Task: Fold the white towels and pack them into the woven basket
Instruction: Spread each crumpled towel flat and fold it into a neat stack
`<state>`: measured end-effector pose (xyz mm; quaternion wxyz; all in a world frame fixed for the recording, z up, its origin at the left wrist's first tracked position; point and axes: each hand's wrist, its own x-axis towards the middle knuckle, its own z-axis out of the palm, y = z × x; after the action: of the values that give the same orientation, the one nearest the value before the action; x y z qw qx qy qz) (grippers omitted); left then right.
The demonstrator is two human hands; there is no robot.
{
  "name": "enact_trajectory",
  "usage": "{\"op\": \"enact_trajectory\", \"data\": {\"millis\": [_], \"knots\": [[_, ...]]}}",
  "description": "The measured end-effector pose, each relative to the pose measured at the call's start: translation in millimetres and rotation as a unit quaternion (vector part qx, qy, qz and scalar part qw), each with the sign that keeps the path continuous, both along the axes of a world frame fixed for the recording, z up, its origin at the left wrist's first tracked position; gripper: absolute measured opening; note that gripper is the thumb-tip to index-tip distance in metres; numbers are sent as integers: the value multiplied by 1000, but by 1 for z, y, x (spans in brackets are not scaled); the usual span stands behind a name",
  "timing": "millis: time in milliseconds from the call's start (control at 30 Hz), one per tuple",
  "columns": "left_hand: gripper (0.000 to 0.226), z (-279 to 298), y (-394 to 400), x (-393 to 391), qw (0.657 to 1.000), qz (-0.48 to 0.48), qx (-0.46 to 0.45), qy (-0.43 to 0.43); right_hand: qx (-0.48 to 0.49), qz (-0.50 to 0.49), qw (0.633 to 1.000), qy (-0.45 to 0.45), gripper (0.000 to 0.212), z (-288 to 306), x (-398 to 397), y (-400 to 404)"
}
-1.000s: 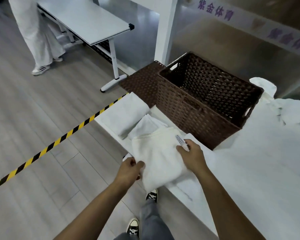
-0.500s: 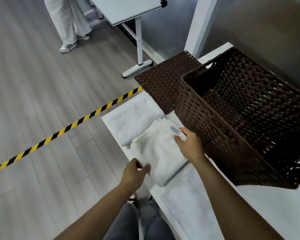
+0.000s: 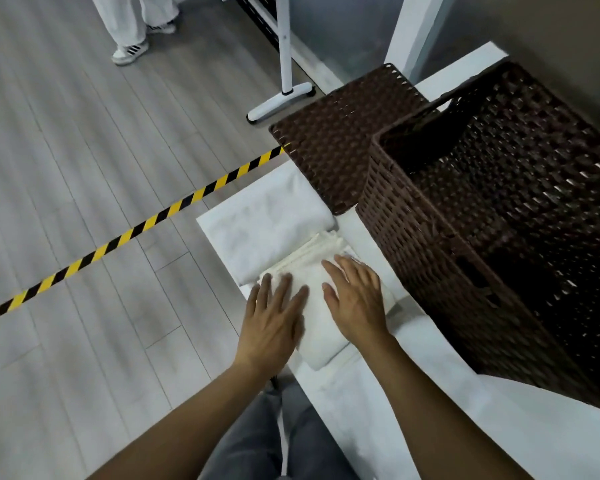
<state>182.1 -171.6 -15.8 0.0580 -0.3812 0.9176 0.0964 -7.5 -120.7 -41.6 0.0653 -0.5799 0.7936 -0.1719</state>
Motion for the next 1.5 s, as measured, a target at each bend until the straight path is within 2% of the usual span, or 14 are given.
{"op": "enact_trajectory", "data": {"millis": [233,433,533,767,967,1233,1500], "knots": [[60,-14,3,4,998,-33,39,-30,62,13,998,-19,53,-5,-4,16],[58,4,1,-3,998,-24,46,-37,88,-8,996,-25,53,4,1,13],[54,19,-7,-3,998,-46,31,-39,71,-29,997,-32,54,20,7,14],[37,63,-19,-10,987,-134,-11,87,-16,-163,986,-31,47,75,37,44],[29,110,-8,-24,954,-219,-20,205,-99,-269,958,-3,41,118,59,83],[32,158,65,-54,908,-327,1,261,-121,-401,908,24,40,164,63,188],[31,179,189,-93,871,-407,31,275,-126,-501,855,41,42,195,58,336]]}}
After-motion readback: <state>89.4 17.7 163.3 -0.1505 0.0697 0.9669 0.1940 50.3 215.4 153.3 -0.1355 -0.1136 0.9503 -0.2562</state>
